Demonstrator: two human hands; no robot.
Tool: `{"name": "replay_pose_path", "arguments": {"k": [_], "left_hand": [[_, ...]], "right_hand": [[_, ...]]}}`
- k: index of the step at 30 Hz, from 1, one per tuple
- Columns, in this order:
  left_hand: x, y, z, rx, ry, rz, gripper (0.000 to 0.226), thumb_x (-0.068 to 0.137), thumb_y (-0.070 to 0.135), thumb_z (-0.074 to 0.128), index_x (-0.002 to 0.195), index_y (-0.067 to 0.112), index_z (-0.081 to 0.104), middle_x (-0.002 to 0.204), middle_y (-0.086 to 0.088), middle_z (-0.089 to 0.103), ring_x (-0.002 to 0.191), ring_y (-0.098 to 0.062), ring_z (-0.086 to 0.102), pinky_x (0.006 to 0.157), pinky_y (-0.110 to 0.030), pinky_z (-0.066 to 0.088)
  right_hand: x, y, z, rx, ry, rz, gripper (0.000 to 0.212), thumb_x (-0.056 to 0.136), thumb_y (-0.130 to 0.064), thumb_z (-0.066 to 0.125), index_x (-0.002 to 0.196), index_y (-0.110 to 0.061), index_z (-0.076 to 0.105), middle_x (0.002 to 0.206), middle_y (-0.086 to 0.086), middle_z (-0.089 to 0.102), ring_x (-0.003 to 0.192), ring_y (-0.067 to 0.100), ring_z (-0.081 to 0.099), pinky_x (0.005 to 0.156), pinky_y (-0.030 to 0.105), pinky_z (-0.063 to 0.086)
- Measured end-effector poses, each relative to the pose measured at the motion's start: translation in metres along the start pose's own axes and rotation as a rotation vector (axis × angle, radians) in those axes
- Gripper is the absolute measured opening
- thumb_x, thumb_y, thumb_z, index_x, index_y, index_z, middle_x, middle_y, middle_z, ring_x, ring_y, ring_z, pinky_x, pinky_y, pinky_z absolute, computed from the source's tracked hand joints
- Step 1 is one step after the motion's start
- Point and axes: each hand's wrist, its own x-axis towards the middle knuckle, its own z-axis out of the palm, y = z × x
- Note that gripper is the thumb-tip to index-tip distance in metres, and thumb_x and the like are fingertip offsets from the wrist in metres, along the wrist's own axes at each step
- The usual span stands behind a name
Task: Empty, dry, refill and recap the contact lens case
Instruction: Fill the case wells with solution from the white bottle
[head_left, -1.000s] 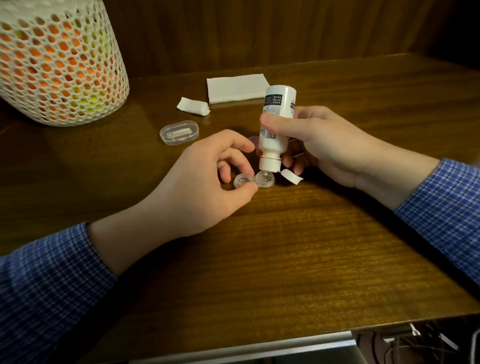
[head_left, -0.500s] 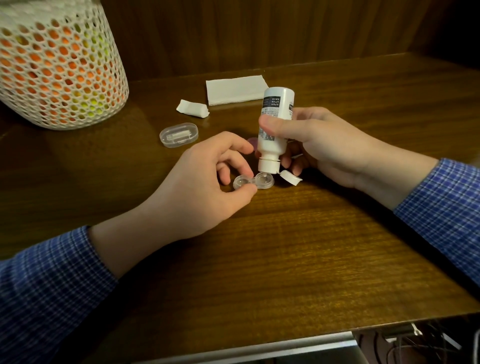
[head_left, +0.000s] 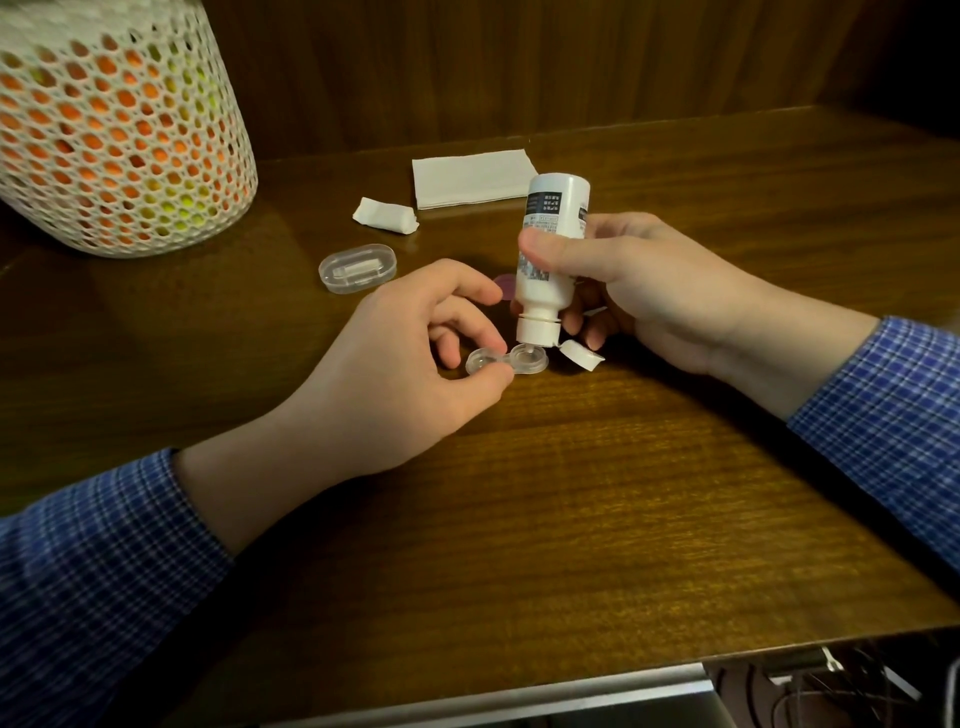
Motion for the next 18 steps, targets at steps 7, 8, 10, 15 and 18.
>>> {"name": "replay_pose_path", "arguments": {"k": [7,8,10,15,18], "left_hand": [[-0.0005,0.0003,-0.0001,-0.013,-0.001,0.007,0.049,0.081,0.018,0.083,0.126,0.018,0.063,0.091,0.011,0.075,0.075,-0.014,0.064,0.061,-0.013,0.048],[-0.0009,0.0002,0.0001,-0.013,-0.004,0.008,0.049,0.081,0.017,0.083,0.126,0.018,0.063,0.092,0.011,0.074,0.075,-0.014,0.064,0.061,-0.013,0.048],[-0.0008,0.0000,0.0000,-0.008,-0.008,0.009,0.050,0.081,0.017,0.083,0.126,0.018,0.063,0.092,0.011,0.074,0.075,-0.014,0.064,0.061,-0.013,0.048],[-0.0004,-0.0007,-0.0004,-0.004,-0.017,0.004,0.051,0.081,0.017,0.084,0.127,0.020,0.062,0.094,0.012,0.074,0.076,-0.015,0.065,0.062,-0.016,0.050],[-0.0006,-0.0010,-0.0003,0.000,-0.018,0.002,0.051,0.081,0.018,0.084,0.127,0.020,0.062,0.094,0.012,0.074,0.076,-0.015,0.065,0.062,-0.016,0.051]], "right_hand": [[0.0002,0.0009,-0.0003,0.013,0.005,-0.002,0.024,0.097,-0.039,0.067,0.104,-0.016,0.069,0.108,0.013,0.078,0.059,0.011,0.058,0.047,0.021,0.045],[0.0003,0.0012,-0.0005,0.015,0.005,-0.003,0.024,0.097,-0.039,0.067,0.104,-0.016,0.069,0.107,0.013,0.078,0.059,0.011,0.058,0.047,0.021,0.045],[0.0005,0.0015,-0.0007,0.015,0.003,-0.004,0.024,0.097,-0.039,0.067,0.103,-0.016,0.069,0.106,0.012,0.078,0.058,0.011,0.058,0.046,0.020,0.045],[0.0008,0.0020,-0.0018,0.013,-0.001,-0.001,0.026,0.096,-0.040,0.067,0.104,-0.015,0.070,0.101,0.009,0.079,0.059,0.010,0.058,0.046,0.020,0.045],[0.0009,0.0024,-0.0023,0.011,-0.004,-0.001,0.025,0.096,-0.040,0.067,0.102,-0.015,0.070,0.091,0.003,0.079,0.058,0.010,0.059,0.046,0.020,0.045]]}}
